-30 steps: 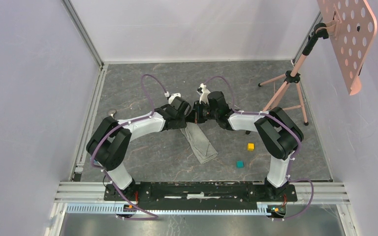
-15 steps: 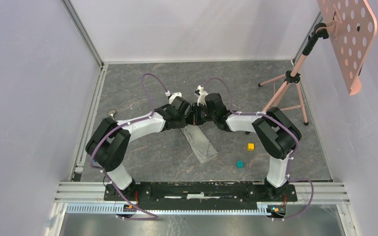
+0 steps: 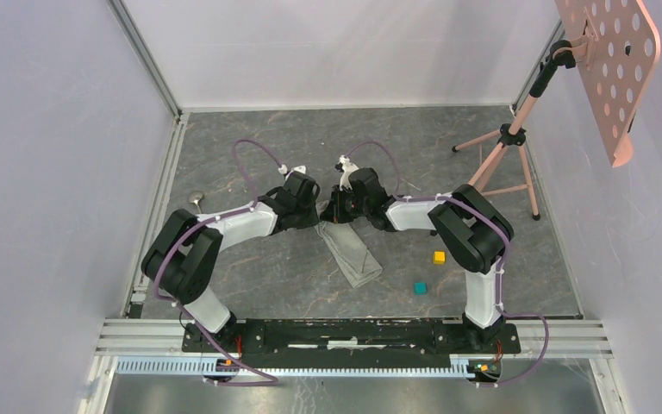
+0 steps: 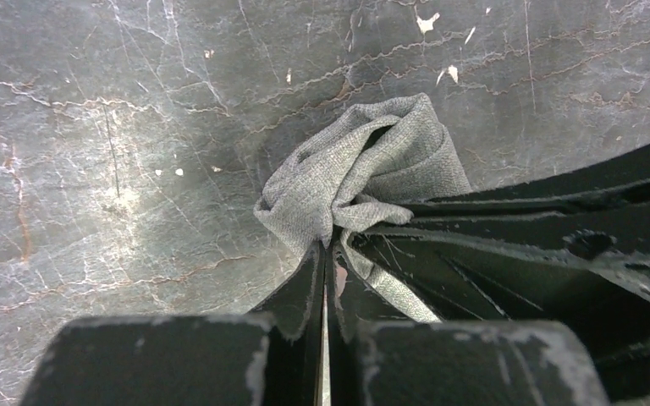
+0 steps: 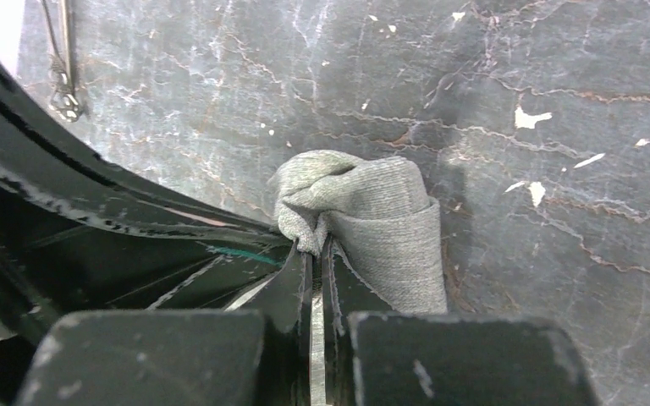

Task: Fold the napkin into a case and place the utensils inside
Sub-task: Stuff the top corner of the smaller-rectangle-folded napkin into the folded napkin.

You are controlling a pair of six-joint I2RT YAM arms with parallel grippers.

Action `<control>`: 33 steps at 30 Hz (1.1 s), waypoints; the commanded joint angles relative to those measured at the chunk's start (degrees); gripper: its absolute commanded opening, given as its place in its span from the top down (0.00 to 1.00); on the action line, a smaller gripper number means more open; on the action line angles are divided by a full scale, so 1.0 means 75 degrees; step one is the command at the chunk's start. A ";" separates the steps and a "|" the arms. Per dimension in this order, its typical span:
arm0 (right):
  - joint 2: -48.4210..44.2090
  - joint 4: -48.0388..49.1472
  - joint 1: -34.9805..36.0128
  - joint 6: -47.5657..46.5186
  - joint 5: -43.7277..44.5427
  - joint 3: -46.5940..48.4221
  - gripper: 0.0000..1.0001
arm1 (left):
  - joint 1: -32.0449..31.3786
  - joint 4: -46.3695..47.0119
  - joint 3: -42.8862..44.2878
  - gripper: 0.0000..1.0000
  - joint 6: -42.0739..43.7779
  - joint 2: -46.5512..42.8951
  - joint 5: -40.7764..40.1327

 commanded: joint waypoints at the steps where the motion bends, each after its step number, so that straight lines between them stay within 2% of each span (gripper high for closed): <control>1: 0.0304 -0.0050 0.0025 -0.0354 0.0348 0.0229 0.99 | 0.0099 0.0553 -0.0115 0.98 -0.0260 -0.0419 0.0413; 6: 0.0364 -0.0162 0.0050 -0.0661 -0.0281 0.0328 0.98 | 0.0230 0.0596 -0.0170 0.98 -0.0264 -0.0381 0.0509; 10: -0.0061 -0.0529 -0.0083 -0.0887 -0.0461 0.0322 0.82 | 0.0278 0.0589 -0.0237 0.98 -0.0249 -0.0365 0.0539; 18: -0.0452 -0.0932 -0.0342 -0.1177 -0.0853 0.0486 0.67 | 0.0310 0.0625 -0.0343 0.98 -0.0209 -0.0321 0.0599; 27: -0.0301 -0.0977 -0.0308 -0.1198 -0.0885 0.0838 0.59 | 0.0311 0.0613 -0.0379 0.98 -0.0127 -0.0301 0.0601; 33: -0.0227 -0.1162 -0.0234 -0.1290 -0.0705 0.1176 0.57 | 0.0323 0.0615 -0.0320 0.98 -0.0112 -0.0247 0.0617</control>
